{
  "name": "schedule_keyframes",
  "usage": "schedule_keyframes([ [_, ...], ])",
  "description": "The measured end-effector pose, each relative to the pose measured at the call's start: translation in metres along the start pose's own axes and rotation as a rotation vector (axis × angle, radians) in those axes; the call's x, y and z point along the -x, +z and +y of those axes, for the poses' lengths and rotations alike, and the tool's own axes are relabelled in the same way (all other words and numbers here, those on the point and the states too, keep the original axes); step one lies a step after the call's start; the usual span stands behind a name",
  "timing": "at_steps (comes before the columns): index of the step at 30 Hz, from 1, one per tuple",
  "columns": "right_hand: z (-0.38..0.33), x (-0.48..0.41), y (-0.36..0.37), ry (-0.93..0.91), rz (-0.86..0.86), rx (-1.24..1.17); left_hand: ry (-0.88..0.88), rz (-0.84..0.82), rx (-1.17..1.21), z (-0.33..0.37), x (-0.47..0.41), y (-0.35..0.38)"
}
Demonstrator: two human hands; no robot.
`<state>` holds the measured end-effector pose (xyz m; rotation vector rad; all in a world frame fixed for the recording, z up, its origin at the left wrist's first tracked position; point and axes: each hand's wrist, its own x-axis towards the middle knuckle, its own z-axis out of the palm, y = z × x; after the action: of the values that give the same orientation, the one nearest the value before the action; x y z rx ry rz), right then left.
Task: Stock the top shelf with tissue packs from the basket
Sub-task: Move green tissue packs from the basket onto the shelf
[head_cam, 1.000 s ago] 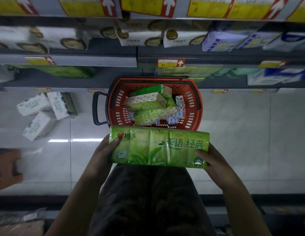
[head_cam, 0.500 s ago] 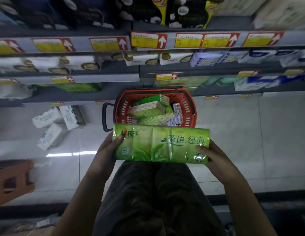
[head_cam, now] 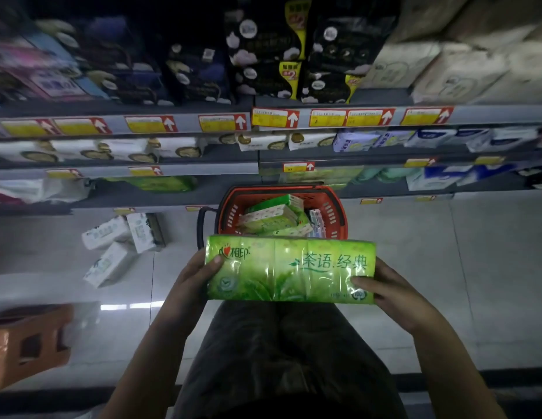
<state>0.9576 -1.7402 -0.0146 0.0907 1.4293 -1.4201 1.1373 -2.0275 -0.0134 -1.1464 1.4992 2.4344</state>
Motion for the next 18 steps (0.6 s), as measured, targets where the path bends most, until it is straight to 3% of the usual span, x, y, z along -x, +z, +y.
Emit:
schedule_keyframes([
  [11,-0.037,0.019,0.012,-0.107,0.085,0.019,0.081,0.023,0.086,0.042,0.006,0.018],
  [18,-0.062,0.026,0.01,-0.183,0.071,0.033,0.126,-0.094,0.14,0.064,0.003,0.021],
])
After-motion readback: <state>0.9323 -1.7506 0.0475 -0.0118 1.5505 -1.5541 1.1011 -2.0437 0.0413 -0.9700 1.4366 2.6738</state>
